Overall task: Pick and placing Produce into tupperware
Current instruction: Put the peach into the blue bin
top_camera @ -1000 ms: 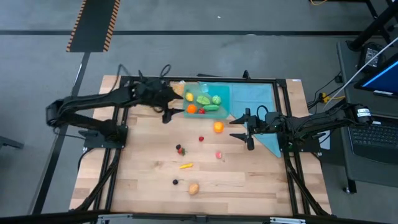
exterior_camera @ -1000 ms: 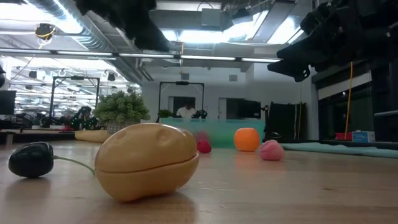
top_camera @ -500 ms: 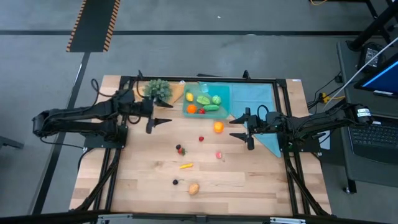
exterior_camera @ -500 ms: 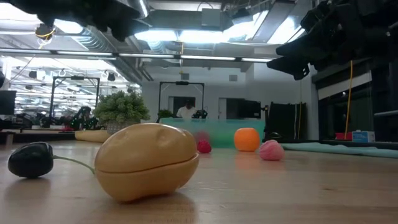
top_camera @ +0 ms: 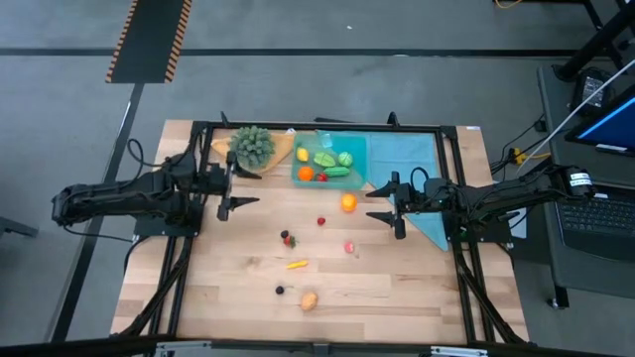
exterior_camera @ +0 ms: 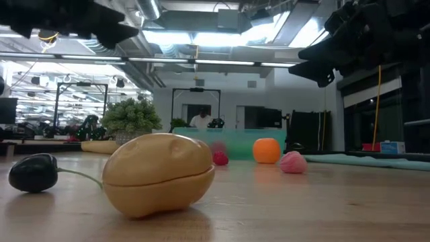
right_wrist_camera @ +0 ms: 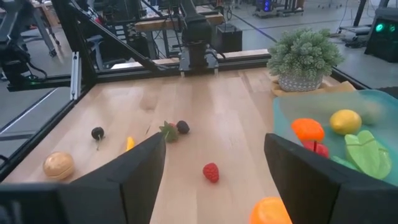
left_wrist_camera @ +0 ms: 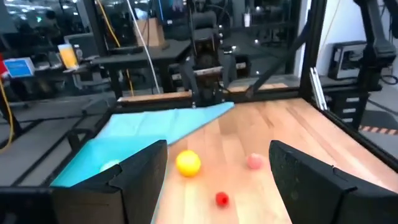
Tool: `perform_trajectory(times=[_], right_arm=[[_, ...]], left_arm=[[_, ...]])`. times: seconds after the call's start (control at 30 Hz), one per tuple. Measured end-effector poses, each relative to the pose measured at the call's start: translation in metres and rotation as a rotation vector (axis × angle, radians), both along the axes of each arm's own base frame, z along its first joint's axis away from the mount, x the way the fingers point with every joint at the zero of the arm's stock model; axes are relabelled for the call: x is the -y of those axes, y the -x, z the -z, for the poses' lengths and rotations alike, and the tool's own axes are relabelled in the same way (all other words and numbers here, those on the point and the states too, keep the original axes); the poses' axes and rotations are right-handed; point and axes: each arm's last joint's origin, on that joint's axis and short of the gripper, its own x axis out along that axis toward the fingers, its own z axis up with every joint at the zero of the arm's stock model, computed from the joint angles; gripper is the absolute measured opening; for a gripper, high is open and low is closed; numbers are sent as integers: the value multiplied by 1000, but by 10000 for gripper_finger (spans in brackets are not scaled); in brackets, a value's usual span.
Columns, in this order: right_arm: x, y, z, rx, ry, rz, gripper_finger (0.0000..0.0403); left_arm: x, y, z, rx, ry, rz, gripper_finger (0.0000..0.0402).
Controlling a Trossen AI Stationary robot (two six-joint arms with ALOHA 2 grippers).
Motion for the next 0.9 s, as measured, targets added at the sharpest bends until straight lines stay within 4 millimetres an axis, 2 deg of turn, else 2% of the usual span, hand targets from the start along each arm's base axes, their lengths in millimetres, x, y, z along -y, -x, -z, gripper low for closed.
perform_trajectory(times=[0.27, 0.5, 0.7, 0.9], right_arm=[[-7, 0, 0, -13, 7, -37, 275], [-17, -9, -16, -89, 46, -16, 275], [-33, -12, -34, -235, 35, -2, 275], [-51, -15, -30, -386, -31, -3, 275]], left_arm=[[7, 13, 10, 75, 40, 30, 275], [16, 12, 25, 52, 65, 54, 275], [28, 10, 38, 18, 62, 54, 275], [36, 10, 46, -2, 54, 82, 275]])
